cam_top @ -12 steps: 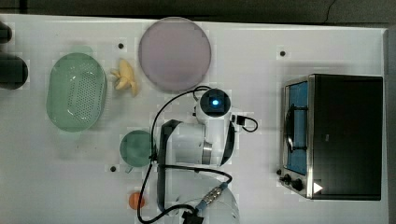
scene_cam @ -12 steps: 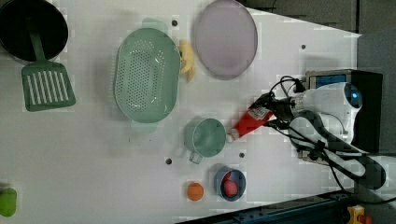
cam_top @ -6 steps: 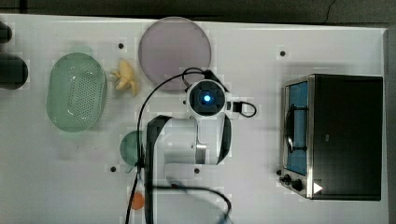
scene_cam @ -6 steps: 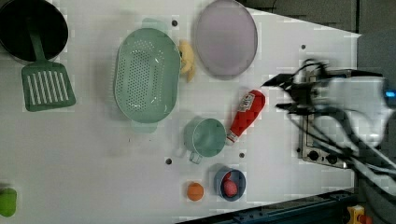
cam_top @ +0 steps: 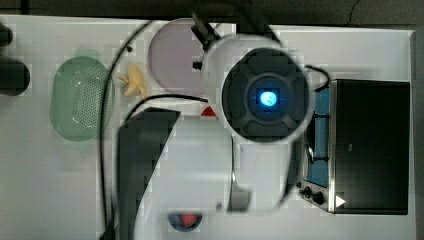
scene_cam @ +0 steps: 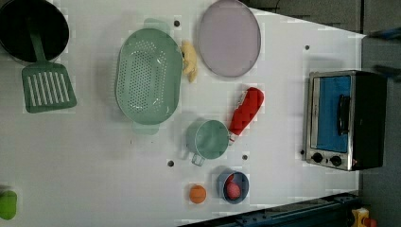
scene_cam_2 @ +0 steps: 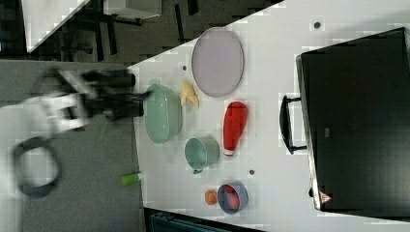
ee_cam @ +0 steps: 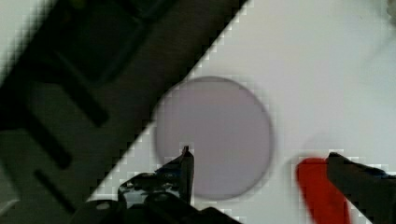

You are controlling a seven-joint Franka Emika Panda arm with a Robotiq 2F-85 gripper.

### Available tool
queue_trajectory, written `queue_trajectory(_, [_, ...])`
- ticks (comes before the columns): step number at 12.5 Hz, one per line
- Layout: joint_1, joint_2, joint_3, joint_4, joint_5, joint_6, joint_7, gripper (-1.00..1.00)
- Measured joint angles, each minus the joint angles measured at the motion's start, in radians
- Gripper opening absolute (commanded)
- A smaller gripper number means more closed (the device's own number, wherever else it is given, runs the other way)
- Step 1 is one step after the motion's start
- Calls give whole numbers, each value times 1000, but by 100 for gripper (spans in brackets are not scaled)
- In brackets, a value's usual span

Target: Pick Ketchup from oven and place it on table.

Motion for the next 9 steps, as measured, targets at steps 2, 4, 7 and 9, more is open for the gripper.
queue_trajectory(2, [-11, -52, 0, 89, -65, -157, 1, 100])
queue_trajectory(4, [-11, -36, -14, 97, -74, -329, 37, 100])
queue_trajectory(7, [-20, 63, -15, 123, -103, -551, 82, 100])
queue_trajectory(9, [-12, 106, -3, 117, -97, -529, 82, 100])
